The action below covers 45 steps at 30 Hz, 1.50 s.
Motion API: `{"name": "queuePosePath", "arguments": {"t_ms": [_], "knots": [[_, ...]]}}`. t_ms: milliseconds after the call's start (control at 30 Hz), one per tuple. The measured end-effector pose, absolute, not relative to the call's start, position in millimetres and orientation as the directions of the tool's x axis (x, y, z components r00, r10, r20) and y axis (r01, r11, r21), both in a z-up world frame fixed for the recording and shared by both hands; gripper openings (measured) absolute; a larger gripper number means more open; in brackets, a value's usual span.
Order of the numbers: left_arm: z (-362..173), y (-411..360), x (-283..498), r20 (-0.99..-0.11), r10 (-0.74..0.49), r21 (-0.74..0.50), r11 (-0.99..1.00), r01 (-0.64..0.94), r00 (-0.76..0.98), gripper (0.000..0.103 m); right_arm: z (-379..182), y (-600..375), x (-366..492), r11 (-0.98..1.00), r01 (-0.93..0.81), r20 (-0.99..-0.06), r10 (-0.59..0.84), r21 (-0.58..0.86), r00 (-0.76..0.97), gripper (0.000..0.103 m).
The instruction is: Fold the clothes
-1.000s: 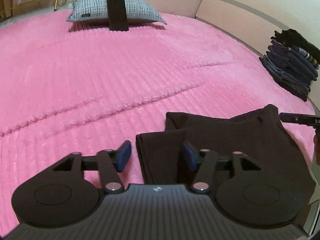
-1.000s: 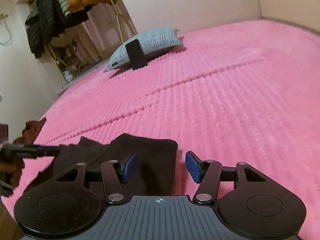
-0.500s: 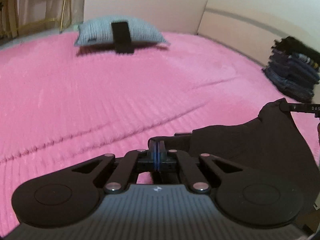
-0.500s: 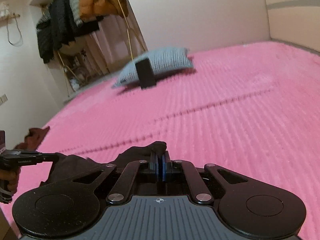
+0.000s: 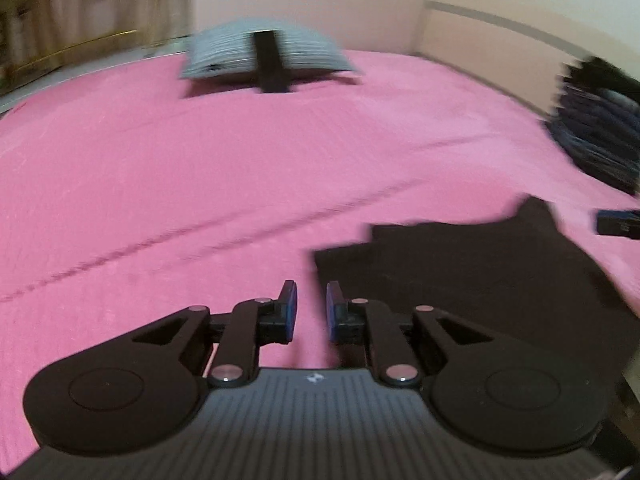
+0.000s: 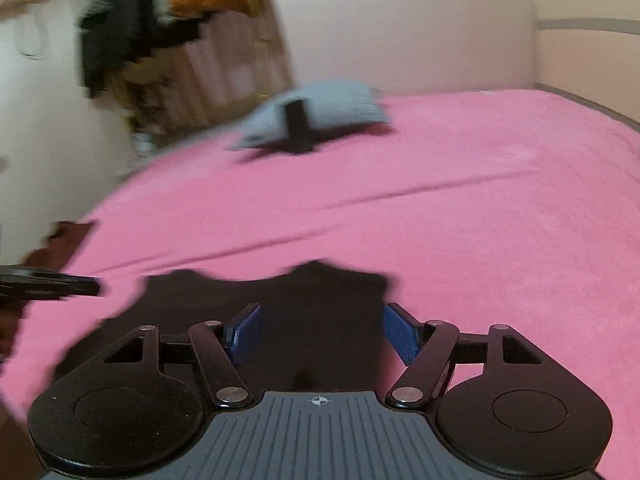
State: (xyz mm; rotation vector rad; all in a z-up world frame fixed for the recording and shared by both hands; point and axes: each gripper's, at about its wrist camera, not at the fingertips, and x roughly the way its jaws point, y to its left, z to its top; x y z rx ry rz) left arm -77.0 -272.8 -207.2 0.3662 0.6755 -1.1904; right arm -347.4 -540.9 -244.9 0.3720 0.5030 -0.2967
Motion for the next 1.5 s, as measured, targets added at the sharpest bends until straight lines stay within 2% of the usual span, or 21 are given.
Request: {"name": "queuePosePath", "arguments": {"t_ms": [67, 167, 233, 300, 367, 467, 500, 633, 700, 833, 867, 900, 933, 1000, 1067, 1200, 1233, 1300, 1467, 1500], "knots": [[-207.1, -267.3, -102.2, -0.653, -0.743, -0.101, 0.276, 0.956, 0.146, 0.017, -253.6, -516.8, -346.2, 0.908, 0.312, -0.543, -0.119, 0.279, 0.832, 0.07], [-232.5, -269.3, -119.6, -0.711, -0.695, -0.088, 0.239, 0.967, 0.107, 0.019, -277.3, -498.3, -341.4, 0.916, 0.276, -0.614, -0.043, 0.29, 0.788, 0.07], [-244.4, -264.6, -118.0, -0.712, -0.695, -0.102, 0.24, 0.965, 0.098, 0.019, -291.0, -501.7, -347.2, 0.912, 0.273, -0.62, -0.027, 0.306, 0.784, 0.069], [-242.0, -255.0, -112.4, -0.699, -0.707, -0.131, 0.27, 0.954, 0.104, 0.015, -282.5, -500.1, -353.9, 0.919, 0.294, -0.642, -0.06, 0.264, 0.765, 0.069], [-232.6, -244.0, -112.5, -0.691, -0.71, -0.12, 0.298, 0.947, 0.136, 0.015, -267.8, -495.6, -362.8, 0.922, 0.312, -0.638, -0.101, 0.227, 0.763, 0.069], [-216.9, -221.6, -125.1, -0.673, -0.715, -0.06, 0.31, 0.949, 0.191, 0.016, -254.1, -479.0, -387.5, 0.928, 0.287, -0.583, -0.101, 0.236, 0.806, 0.069], [-213.2, -212.6, -131.0, -0.664, -0.725, -0.064, 0.301, 0.952, 0.184, 0.016, -254.1, -471.1, -396.0, 0.93, 0.274, -0.57, -0.089, 0.246, 0.817, 0.069], [-225.1, -189.7, -153.4, -0.669, -0.736, -0.134, 0.258, 0.957, 0.105, 0.021, -282.4, -455.6, -412.9, 0.914, 0.27, -0.614, -0.029, 0.304, 0.789, 0.069], [-241.2, -183.7, -159.4, -0.695, -0.709, -0.11, 0.268, 0.957, 0.119, 0.021, -292.7, -456.9, -423.2, 0.902, 0.286, -0.612, -0.033, 0.322, 0.79, 0.056], [-242.6, -170.2, -164.0, -0.694, -0.704, -0.112, 0.309, 0.944, 0.148, 0.021, -273.8, -450.9, -430.1, 0.887, 0.35, -0.607, -0.104, 0.302, 0.788, 0.055], [-242.6, -170.1, -166.3, -0.697, -0.701, -0.099, 0.305, 0.947, 0.153, 0.021, -274.1, -449.4, -430.6, 0.889, 0.356, -0.61, -0.117, 0.287, 0.784, 0.057], [-242.6, -170.1, -168.7, -0.699, -0.697, -0.087, 0.302, 0.949, 0.158, 0.021, -274.8, -448.1, -431.1, 0.892, 0.361, -0.613, -0.129, 0.271, 0.779, 0.066], [-243.1, -170.0, -170.7, -0.703, -0.693, -0.076, 0.299, 0.951, 0.162, 0.021, -279.3, -447.7, -434.5, 0.895, 0.366, -0.628, -0.136, 0.254, 0.766, 0.069], [-242.1, -167.8, -174.5, -0.712, -0.68, -0.058, 0.302, 0.951, 0.173, 0.022, -290.2, -452.1, -436.1, 0.885, 0.41, -0.675, -0.164, 0.221, 0.719, 0.07], [-237.2, -164.6, -179.8, -0.72, -0.667, -0.032, 0.309, 0.951, 0.192, 0.024, -286.9, -452.4, -446.6, 0.867, 0.452, -0.681, -0.201, 0.211, 0.704, 0.07], [-230.9, -162.3, -196.9, -0.736, -0.622, 0.091, 0.297, 0.95, 0.265, 0.045, -268.2, -438.8, -467.2, 0.865, 0.473, -0.666, -0.255, 0.167, 0.701, 0.072], [-230.3, -162.1, -200.7, -0.741, -0.611, 0.117, 0.294, 0.949, 0.281, 0.047, -266.7, -434.9, -470.9, 0.864, 0.481, -0.669, -0.269, 0.15, 0.693, 0.075], [-233.2, -161.3, -203.9, -0.752, -0.593, 0.129, 0.296, 0.946, 0.288, 0.048, -264.4, -427.5, -476.8, 0.861, 0.492, -0.671, -0.289, 0.13, 0.683, 0.086], [-239.4, -160.2, -211.5, -0.768, -0.573, 0.137, 0.293, 0.946, 0.288, 0.055, -265.9, -414.1, -473.4, 0.871, 0.48, -0.681, -0.29, 0.103, 0.673, 0.088], [-239.3, -159.7, -212.5, -0.768, -0.573, 0.133, 0.295, 0.946, 0.287, 0.06, -266.7, -412.1, -471.9, 0.873, 0.479, -0.684, -0.292, 0.095, 0.668, 0.088]]}}
